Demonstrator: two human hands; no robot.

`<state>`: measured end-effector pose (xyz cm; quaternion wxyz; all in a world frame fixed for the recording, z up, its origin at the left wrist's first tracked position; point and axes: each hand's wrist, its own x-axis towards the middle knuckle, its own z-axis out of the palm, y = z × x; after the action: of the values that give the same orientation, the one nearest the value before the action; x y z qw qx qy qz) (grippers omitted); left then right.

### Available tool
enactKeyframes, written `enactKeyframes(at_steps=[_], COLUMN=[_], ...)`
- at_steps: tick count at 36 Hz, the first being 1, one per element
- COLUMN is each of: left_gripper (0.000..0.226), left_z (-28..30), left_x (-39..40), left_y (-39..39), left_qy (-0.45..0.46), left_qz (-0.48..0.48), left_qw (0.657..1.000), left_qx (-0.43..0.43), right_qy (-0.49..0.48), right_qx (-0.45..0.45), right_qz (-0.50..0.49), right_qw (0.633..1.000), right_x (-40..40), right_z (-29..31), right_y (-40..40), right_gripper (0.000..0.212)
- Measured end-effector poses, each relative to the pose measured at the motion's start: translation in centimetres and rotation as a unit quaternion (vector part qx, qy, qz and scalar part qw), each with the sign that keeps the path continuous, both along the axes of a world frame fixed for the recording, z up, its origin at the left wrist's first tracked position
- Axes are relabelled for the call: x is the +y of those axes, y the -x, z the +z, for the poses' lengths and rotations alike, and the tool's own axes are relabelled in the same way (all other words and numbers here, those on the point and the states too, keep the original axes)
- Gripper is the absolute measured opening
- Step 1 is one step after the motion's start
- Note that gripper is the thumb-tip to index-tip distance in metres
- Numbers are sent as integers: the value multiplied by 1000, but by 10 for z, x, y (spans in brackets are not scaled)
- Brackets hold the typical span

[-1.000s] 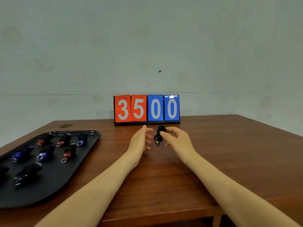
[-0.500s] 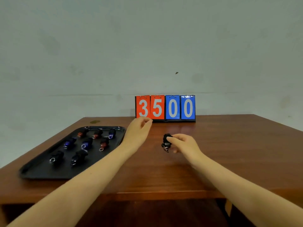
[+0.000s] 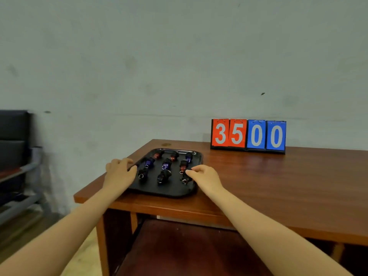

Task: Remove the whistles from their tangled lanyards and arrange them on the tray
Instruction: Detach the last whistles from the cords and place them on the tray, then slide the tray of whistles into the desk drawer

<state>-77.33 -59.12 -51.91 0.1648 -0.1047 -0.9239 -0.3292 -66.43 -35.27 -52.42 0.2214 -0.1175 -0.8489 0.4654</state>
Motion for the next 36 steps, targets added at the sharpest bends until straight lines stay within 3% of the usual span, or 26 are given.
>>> enactKeyframes(at_steps=[4,14,19,36], left_gripper=[40,27,32,30], left_z=[-20,-28,-29,-25], left_x=[-22,-22,-23,-22], left_y=[15,31,32,18], left_qy=[9,21,24,2], left_qz=[3,3,4,9], left_qw=[999,1000,1000,1000], left_qx=[-44,-20,-7,-13], right_qy=[-47,-57,-59,-111], right_qx=[-22,-15,-9,-27], right_qz=[-11,19,22,31], right_qw=[999,998,998,993], right_x=[-2,5,10,5], right_z=[-4,-14,-23,-19], right_y=[9,23,30,24], right_gripper=[36,36,30,42])
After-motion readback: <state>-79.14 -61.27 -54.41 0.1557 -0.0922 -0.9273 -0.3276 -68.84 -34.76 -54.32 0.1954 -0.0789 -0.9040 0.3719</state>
